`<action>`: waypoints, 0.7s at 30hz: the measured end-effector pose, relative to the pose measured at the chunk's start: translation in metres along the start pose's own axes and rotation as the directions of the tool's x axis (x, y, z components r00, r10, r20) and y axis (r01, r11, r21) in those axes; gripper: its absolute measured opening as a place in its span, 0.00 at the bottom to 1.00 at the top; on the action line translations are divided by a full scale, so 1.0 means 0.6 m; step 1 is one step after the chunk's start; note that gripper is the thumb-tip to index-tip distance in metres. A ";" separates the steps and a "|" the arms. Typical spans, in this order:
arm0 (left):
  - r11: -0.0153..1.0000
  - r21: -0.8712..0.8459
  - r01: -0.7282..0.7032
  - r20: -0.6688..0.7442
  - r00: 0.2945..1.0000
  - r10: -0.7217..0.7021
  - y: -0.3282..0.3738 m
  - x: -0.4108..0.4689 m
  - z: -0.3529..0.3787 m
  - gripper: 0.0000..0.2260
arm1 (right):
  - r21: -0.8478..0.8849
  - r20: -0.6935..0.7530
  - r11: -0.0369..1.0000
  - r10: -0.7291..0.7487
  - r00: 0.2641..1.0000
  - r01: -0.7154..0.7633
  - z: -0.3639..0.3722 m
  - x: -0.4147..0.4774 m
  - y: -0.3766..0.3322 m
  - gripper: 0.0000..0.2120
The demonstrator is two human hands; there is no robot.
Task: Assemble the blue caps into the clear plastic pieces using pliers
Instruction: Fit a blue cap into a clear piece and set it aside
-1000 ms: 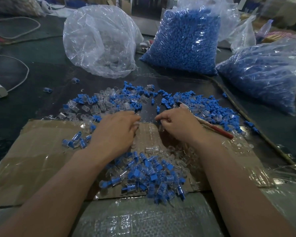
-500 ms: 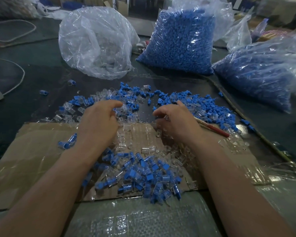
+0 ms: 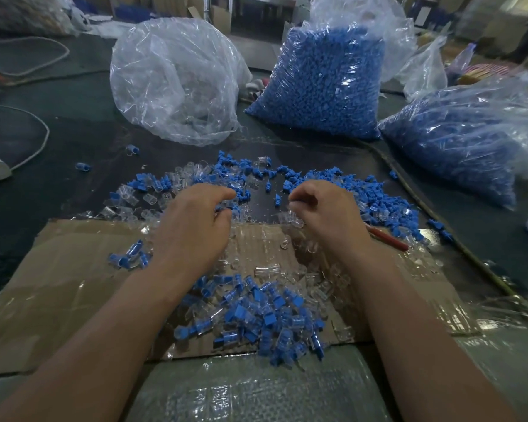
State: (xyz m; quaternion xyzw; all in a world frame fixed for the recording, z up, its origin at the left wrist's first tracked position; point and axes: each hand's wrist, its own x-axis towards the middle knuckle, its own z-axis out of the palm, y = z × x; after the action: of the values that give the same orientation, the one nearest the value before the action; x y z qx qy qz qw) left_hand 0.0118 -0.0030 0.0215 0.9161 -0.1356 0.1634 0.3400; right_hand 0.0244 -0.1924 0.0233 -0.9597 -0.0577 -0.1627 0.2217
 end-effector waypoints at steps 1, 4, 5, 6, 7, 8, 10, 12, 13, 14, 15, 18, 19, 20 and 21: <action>1.000 -0.004 0.001 -0.002 1.000 -0.001 0.001 0.000 0.000 0.14 | -0.010 -0.007 1.000 0.011 1.000 -0.012 -0.002 0.002 -0.001 0.07; 1.000 -0.011 -0.003 -0.010 1.000 0.003 0.001 0.000 -0.001 0.14 | -0.099 0.055 0.993 0.072 0.996 -0.067 -0.002 0.021 -0.006 0.10; 1.000 -0.011 -0.003 -0.007 1.000 0.002 0.001 0.000 -0.001 0.14 | -0.119 0.068 0.990 0.081 0.994 -0.072 -0.001 0.029 -0.008 0.09; 1.000 -0.009 0.001 -0.004 1.000 -0.001 0.000 0.001 -0.002 0.13 | -0.132 0.079 0.988 0.087 0.993 -0.076 -0.001 0.037 -0.010 0.09; 1.000 -0.008 0.005 -0.001 1.000 -0.005 -0.001 0.001 -0.002 0.13 | -0.140 0.094 0.987 0.094 0.991 -0.081 -0.001 0.043 -0.012 0.09; 1.000 -0.009 0.008 0.001 1.000 -0.008 -0.001 0.001 -0.002 0.13 | -0.141 0.118 0.987 0.098 0.988 -0.081 -0.001 0.048 -0.015 0.08; 1.000 -0.010 0.011 0.002 1.000 -0.011 -0.001 0.001 -0.002 0.13 | -0.098 0.173 0.994 0.070 0.982 -0.053 0.002 0.054 -0.024 0.08; 1.000 -0.002 0.005 0.003 1.000 -0.005 -0.001 0.001 -0.002 0.13 | -0.021 0.243 1.000 0.004 0.970 0.001 0.009 0.055 -0.041 0.07; 1.000 0.006 0.003 0.003 1.000 -0.003 -0.001 0.001 -0.001 0.13 | 0.009 0.291 1.000 -0.029 0.956 0.027 0.015 0.055 -0.051 0.07; 1.000 0.014 0.002 0.004 1.000 -0.002 -0.001 0.001 0.000 0.13 | 0.027 0.341 0.998 -0.056 0.939 0.049 0.022 0.054 -0.059 0.07; 1.000 0.020 0.001 0.004 1.000 -0.001 -0.001 0.001 0.000 0.13 | 0.029 0.386 0.997 -0.078 0.919 0.073 0.028 0.053 -0.066 0.07; 1.000 0.019 -0.002 0.004 1.000 0.002 -0.001 0.001 0.001 0.13 | 0.013 0.443 0.992 -0.117 0.889 0.124 0.040 0.048 -0.071 0.07; 1.000 0.017 -0.003 0.003 1.000 0.003 -0.002 0.001 0.001 0.12 | 0.015 0.433 0.993 -0.113 0.894 0.118 0.040 0.046 -0.069 0.07; 1.000 0.017 -0.005 0.002 1.000 0.005 -0.002 0.002 0.001 0.12 | 0.016 0.421 0.994 -0.103 0.901 0.106 0.040 0.044 -0.067 0.07; 1.000 0.018 -0.008 0.000 1.000 0.008 -0.003 0.002 0.001 0.12 | 0.016 0.413 0.995 -0.093 0.906 0.095 0.039 0.042 -0.065 0.07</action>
State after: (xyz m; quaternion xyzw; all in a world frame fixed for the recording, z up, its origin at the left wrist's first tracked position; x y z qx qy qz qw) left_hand 0.0139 -0.0019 0.0206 0.9185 -0.1377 0.1660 0.3313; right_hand 0.0475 -0.1458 0.0277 -0.9690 -0.1492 0.0329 0.1941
